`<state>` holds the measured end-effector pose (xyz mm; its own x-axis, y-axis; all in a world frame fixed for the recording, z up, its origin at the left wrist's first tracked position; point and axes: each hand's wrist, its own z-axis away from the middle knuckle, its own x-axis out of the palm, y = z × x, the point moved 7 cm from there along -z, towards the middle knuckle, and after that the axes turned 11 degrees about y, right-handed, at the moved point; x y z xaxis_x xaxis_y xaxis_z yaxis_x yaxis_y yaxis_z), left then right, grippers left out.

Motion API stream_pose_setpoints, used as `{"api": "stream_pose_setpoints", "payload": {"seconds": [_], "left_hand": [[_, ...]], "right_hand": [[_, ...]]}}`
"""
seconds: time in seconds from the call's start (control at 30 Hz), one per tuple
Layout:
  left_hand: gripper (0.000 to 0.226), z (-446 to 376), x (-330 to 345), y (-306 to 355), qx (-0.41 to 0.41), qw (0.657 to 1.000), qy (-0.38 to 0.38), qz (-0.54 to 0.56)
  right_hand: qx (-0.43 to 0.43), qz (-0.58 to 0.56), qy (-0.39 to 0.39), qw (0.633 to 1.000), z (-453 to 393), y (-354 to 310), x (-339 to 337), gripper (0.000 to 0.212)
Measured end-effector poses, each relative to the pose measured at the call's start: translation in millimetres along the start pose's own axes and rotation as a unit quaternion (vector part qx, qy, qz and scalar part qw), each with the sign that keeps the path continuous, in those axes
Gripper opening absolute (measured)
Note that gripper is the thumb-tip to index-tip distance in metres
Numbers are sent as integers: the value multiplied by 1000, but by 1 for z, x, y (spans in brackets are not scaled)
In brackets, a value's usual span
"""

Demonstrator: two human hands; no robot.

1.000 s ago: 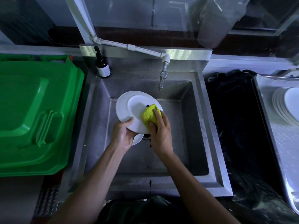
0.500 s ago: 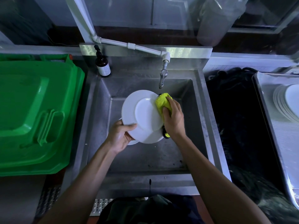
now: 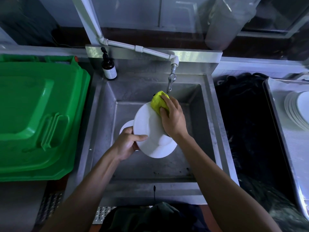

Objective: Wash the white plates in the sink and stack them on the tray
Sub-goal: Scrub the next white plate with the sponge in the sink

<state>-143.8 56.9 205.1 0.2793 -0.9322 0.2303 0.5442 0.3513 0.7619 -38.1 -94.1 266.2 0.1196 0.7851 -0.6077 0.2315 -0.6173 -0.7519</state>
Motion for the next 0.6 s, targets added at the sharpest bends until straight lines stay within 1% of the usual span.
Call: {"api": "stream_pose_setpoints", "payload": {"seconds": [0.13,0.3,0.43,0.5,0.6], "left_hand": [[43,-2,0,2,1,1000,-6,-3],[27,-5,-2,4,12,1000,7,3],[30,-9,-3,7,30,999,16,13],[29,-11,-5,7,36,999,27,19],[23,-11,-6,7,37,999,24,22]], "right_hand": [[-51,2,-15,999,5,-18,10,49],[-114,0,-34,993,20,-39,22,51],[-157,-25,-75,984,39,-49,32,54],[-165,-40,-93,981,45,-50,36,53],[-145,-57,-92,983,41,-47,37,52]]}}
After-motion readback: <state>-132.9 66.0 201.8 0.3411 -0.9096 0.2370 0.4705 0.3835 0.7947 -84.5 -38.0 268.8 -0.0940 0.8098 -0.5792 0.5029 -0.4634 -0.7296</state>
